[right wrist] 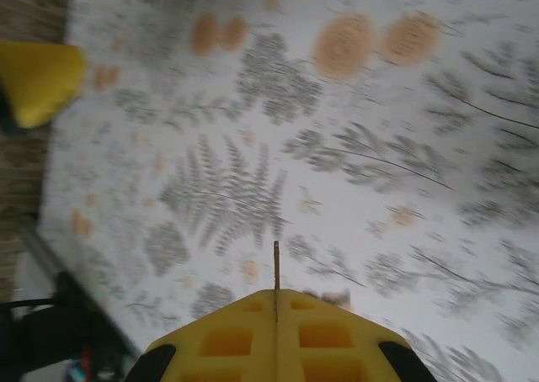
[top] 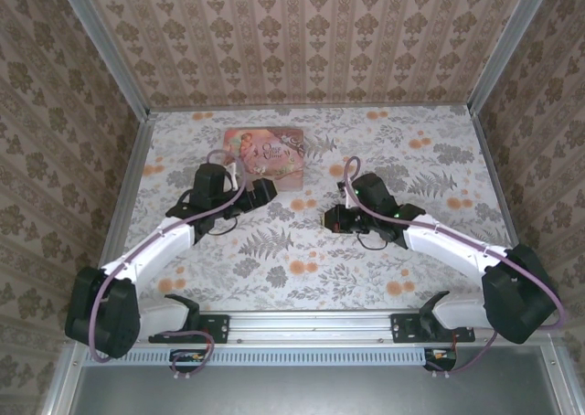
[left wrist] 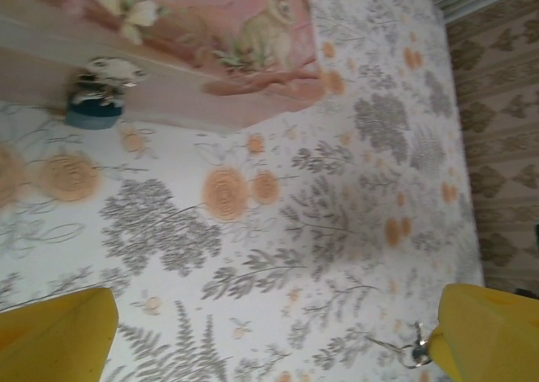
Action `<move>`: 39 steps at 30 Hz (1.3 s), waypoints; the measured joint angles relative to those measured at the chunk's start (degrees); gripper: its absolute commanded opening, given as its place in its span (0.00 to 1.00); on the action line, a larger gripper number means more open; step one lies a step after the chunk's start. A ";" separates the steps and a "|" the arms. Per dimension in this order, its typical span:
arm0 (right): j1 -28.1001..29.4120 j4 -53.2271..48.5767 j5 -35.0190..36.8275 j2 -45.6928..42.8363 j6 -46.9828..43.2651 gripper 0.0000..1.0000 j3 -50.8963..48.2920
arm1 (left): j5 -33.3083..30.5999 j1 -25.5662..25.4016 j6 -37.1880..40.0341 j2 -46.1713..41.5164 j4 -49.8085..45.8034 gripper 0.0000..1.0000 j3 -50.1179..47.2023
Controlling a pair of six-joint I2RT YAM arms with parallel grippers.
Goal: Unlock a padlock with a key
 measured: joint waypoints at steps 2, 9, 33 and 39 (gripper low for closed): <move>-0.07 3.23 -2.64 0.98 1.38 0.00 0.26 | 2.51 -0.02 -1.57 1.66 2.54 0.96 0.94; -0.22 13.44 -9.64 6.69 6.86 0.00 3.06 | 10.32 -0.17 -5.20 7.45 9.27 0.74 3.74; -1.92 32.35 -14.75 11.67 19.67 0.00 4.22 | 20.26 -3.76 -13.51 14.01 26.71 0.45 3.45; -2.03 32.96 -14.75 11.89 20.44 0.00 4.22 | 20.48 -3.85 -14.64 14.27 28.63 0.38 2.84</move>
